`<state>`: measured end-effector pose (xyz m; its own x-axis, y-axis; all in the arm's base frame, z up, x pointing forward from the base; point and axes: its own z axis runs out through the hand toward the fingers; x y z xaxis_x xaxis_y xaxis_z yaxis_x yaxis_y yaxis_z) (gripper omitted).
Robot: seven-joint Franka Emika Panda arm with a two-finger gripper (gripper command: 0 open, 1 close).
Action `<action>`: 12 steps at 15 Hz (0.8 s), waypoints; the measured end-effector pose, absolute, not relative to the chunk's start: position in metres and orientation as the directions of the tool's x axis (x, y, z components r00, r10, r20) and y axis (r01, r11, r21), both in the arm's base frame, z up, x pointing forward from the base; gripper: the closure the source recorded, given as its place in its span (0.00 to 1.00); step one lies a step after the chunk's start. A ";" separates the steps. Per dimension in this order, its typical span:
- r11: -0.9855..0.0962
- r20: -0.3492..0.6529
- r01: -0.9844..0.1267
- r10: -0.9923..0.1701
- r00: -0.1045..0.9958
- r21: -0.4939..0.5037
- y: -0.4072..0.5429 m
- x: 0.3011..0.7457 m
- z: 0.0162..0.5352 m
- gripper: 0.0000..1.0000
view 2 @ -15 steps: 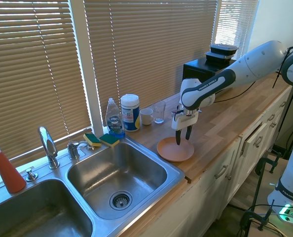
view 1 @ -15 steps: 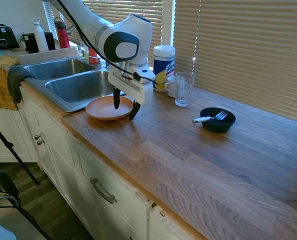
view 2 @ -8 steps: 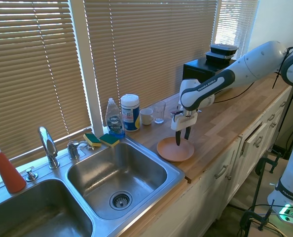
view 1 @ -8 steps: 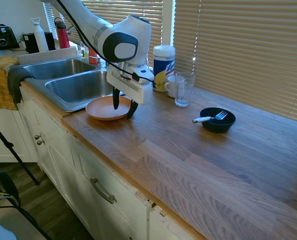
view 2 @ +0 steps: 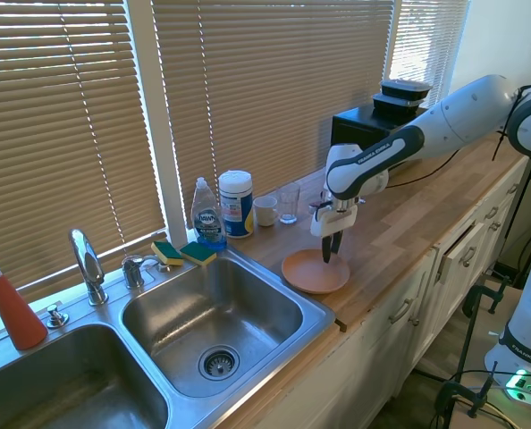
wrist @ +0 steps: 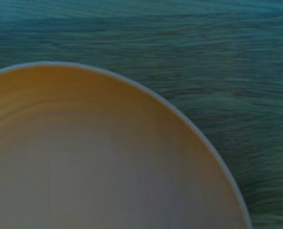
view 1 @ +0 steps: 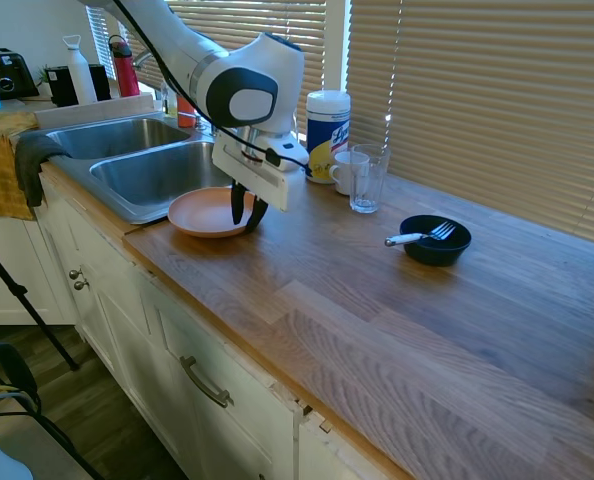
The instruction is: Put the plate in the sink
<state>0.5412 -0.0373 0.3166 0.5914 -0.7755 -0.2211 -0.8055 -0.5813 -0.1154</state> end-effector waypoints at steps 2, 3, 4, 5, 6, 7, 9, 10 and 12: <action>-0.581 -0.226 -0.805 -0.774 0.591 -0.120 -0.040 0.541 0.317 1.00; -0.580 -0.228 -0.806 -0.774 0.591 -0.119 -0.043 0.541 0.317 1.00; -0.580 -0.228 -0.806 -0.774 0.591 -0.120 -0.046 0.541 0.317 1.00; -0.581 -0.227 -0.805 -0.773 0.593 -0.122 -0.048 0.541 0.318 1.00; -0.583 -0.226 -0.802 -0.771 0.596 -0.125 -0.050 0.542 0.319 1.00; -0.587 -0.226 -0.799 -0.767 0.600 -0.128 -0.052 0.543 0.321 1.00; -0.593 -0.229 -0.794 -0.760 0.608 -0.136 -0.055 0.544 0.323 1.00; -0.595 -0.232 -0.791 -0.757 0.611 -0.144 -0.057 0.544 0.323 1.00; -0.599 -0.240 -0.782 -0.745 0.623 -0.170 -0.060 0.543 0.327 1.00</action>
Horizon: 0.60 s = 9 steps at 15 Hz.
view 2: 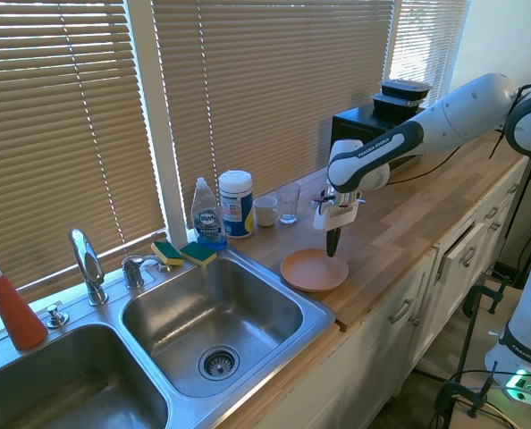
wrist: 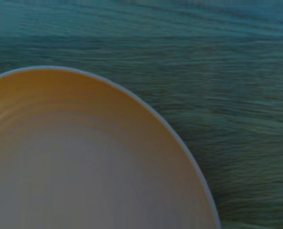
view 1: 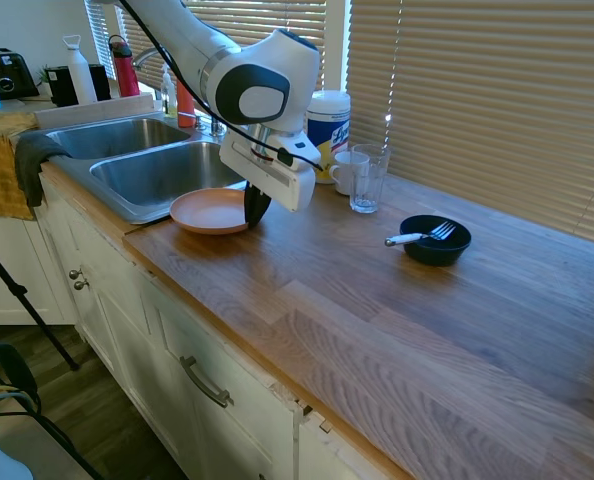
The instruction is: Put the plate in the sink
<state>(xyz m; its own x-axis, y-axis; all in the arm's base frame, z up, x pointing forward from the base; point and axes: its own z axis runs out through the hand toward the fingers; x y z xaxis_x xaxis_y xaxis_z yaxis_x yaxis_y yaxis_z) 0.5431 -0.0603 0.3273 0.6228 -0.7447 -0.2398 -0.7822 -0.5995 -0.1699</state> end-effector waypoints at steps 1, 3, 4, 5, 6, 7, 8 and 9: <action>-0.603 -0.244 -0.777 -0.738 0.629 -0.182 -0.062 0.542 0.334 1.00; -0.607 -0.243 -0.767 -0.728 0.641 -0.206 -0.062 0.538 0.358 1.00; -0.613 -0.237 -0.760 -0.722 0.650 -0.219 -0.058 0.536 0.371 1.00; -0.617 -0.228 -0.753 -0.718 0.658 -0.231 -0.052 0.535 0.384 1.00; -0.621 -0.219 -0.747 -0.715 0.664 -0.238 -0.040 0.536 0.396 1.00; -0.626 -0.213 -0.742 -0.711 0.669 -0.240 -0.022 0.539 0.406 1.00; -0.633 -0.207 -0.736 -0.707 0.676 -0.240 0.001 0.544 0.415 1.00; -0.641 -0.197 -0.730 -0.704 0.682 -0.237 0.026 0.549 0.424 1.00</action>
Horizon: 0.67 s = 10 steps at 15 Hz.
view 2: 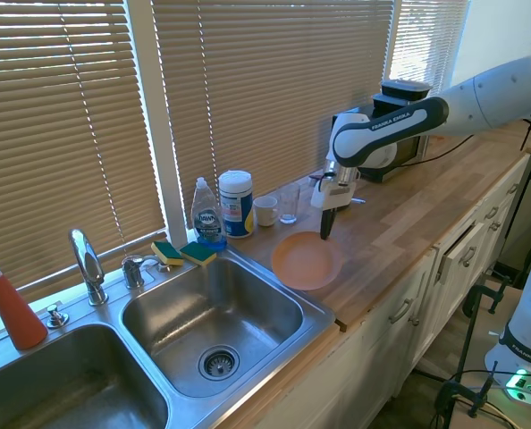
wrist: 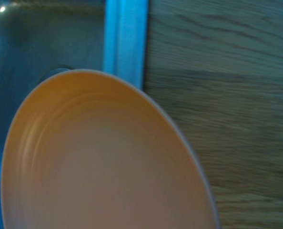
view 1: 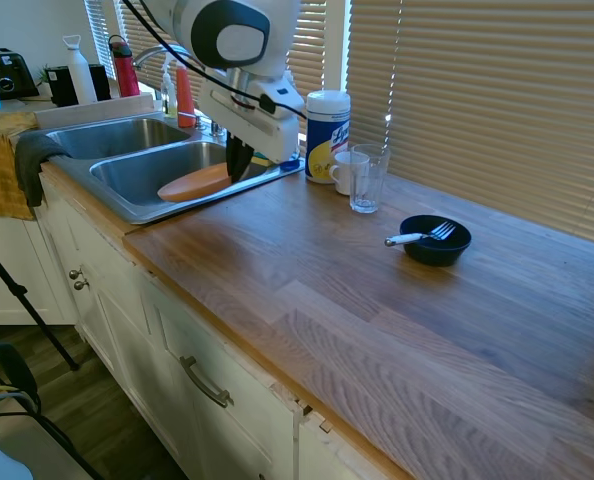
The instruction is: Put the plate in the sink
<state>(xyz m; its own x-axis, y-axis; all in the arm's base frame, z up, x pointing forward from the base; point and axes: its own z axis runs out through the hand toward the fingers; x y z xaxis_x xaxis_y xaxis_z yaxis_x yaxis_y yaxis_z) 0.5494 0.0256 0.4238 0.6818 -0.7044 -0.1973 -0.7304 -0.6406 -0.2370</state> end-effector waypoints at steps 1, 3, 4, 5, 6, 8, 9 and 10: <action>-0.649 -0.186 -0.724 -0.702 0.688 -0.233 0.053 0.556 0.433 1.00; -0.663 -0.168 -0.715 -0.696 0.698 -0.220 0.106 0.569 0.451 1.00; -0.671 -0.161 -0.710 -0.692 0.703 -0.214 0.129 0.579 0.454 1.00; -0.678 -0.158 -0.705 -0.688 0.708 -0.207 0.151 0.591 0.451 1.00; -0.684 -0.154 -0.702 -0.686 0.711 -0.196 0.171 0.603 0.444 1.00; -0.696 -0.150 -0.697 -0.681 0.717 -0.172 0.209 0.629 0.420 1.00; -0.702 -0.153 -0.694 -0.677 0.720 -0.162 0.225 0.639 0.406 1.00; -0.706 -0.155 -0.692 -0.675 0.722 -0.151 0.240 0.649 0.391 1.00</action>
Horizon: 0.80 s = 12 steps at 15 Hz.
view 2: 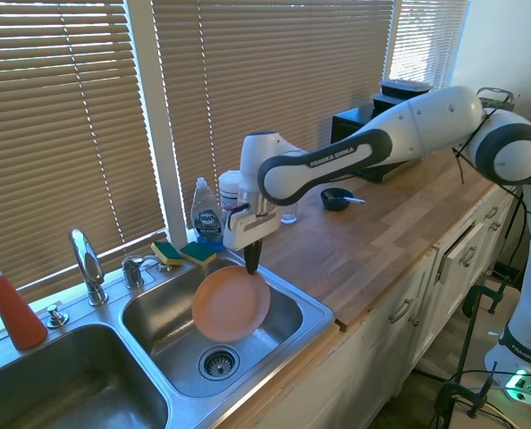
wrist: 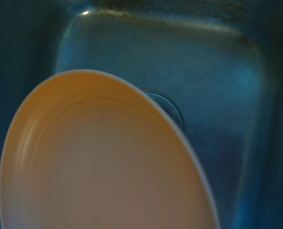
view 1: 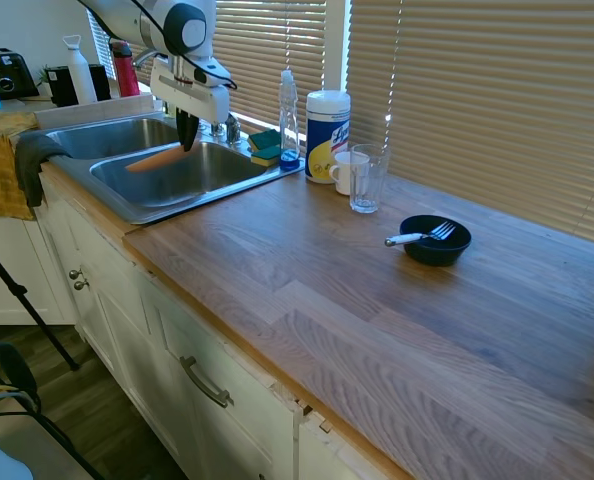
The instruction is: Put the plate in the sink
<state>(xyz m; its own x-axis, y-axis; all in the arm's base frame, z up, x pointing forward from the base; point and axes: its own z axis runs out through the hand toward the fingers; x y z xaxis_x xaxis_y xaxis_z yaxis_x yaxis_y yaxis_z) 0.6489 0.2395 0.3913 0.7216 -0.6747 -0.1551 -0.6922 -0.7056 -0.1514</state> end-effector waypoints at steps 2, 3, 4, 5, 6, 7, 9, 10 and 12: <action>-0.708 -0.167 -0.696 -0.676 0.718 -0.124 0.263 0.666 0.363 1.00; -0.707 -0.175 -0.698 -0.678 0.714 -0.109 0.269 0.674 0.350 1.00; -0.704 -0.185 -0.704 -0.683 0.707 -0.092 0.274 0.682 0.334 1.00; -0.700 -0.195 -0.711 -0.689 0.698 -0.072 0.277 0.688 0.318 1.00; -0.693 -0.202 -0.719 -0.698 0.687 -0.053 0.280 0.694 0.302 1.00; -0.686 -0.205 -0.726 -0.706 0.678 -0.038 0.283 0.700 0.288 0.00; -0.677 -0.208 -0.736 -0.716 0.666 -0.024 0.293 0.709 0.273 0.00; -0.674 -0.206 -0.739 -0.720 0.663 -0.023 0.297 0.712 0.270 0.00; -0.665 -0.199 -0.747 -0.728 0.656 -0.029 0.299 0.717 0.273 0.00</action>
